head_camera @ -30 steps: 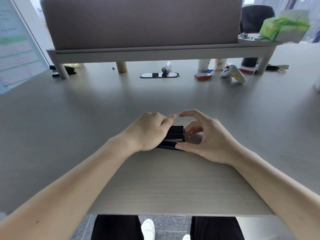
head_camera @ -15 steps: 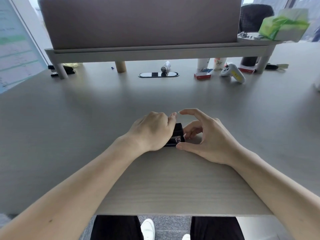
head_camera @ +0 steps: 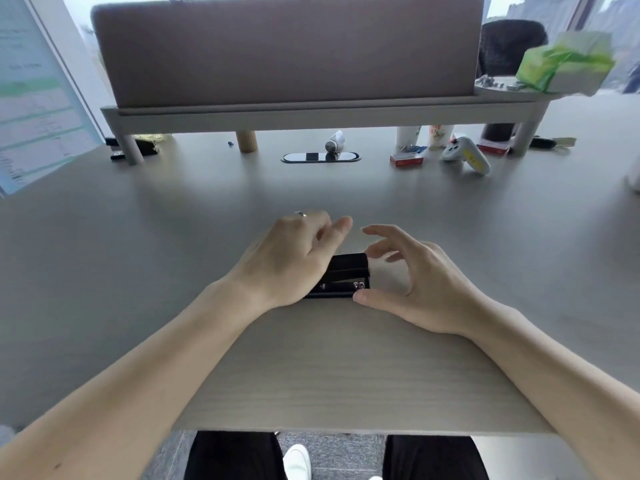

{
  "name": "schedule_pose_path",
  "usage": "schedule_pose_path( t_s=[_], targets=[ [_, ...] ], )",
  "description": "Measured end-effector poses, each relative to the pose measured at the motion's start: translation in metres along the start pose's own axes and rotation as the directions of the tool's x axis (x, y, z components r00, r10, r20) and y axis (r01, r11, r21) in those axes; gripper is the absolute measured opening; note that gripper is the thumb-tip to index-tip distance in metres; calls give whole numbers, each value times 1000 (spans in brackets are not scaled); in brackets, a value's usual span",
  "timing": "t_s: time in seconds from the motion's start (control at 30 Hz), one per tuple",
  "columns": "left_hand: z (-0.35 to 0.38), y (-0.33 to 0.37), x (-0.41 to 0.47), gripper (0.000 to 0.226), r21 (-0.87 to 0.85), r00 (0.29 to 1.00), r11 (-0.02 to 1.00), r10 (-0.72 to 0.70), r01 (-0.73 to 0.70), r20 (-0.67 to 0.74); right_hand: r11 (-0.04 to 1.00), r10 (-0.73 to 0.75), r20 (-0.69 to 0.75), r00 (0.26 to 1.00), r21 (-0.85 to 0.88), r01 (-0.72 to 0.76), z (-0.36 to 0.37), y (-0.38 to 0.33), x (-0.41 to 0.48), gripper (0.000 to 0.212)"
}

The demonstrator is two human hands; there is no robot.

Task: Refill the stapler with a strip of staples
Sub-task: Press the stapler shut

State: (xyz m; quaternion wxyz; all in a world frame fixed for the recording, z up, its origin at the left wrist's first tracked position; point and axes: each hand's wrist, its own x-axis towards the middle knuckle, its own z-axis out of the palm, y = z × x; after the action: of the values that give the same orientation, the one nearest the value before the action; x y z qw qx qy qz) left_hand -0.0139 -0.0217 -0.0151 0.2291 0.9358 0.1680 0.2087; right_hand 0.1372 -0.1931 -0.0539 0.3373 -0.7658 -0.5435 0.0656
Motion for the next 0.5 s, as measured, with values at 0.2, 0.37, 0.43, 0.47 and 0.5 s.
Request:
schedule_pose_path(
  t_s=[0.2, 0.37, 0.43, 0.47, 0.5],
  targets=[
    [-19, -40, -27, 36, -56, 970, 984, 175, -168, 168, 914, 153, 277, 949, -405, -29, -9, 1, 1, 119],
    [-8, -48, -16, 34, -122, 987, 981, 156, -149, 45, 902, 153, 293, 944, -432, -12, -7, 3, 7, 123],
    [-11, -58, 1, 35, -224, 994, 971, 64, -82, -87, 906, 145, 297, 944, -424, -6, -7, 5, 14, 121],
    [-15, -65, 13, 35, -233, 985, 972, 2, -43, -172, 908, 143, 301, 943, -419, -4, -5, 5, 20, 120],
    [-17, -72, 28, 34, -194, 966, 981, -61, 11, -252, 910, 142, 305, 942, -414, -3, -4, 6, 28, 120]
  ],
)
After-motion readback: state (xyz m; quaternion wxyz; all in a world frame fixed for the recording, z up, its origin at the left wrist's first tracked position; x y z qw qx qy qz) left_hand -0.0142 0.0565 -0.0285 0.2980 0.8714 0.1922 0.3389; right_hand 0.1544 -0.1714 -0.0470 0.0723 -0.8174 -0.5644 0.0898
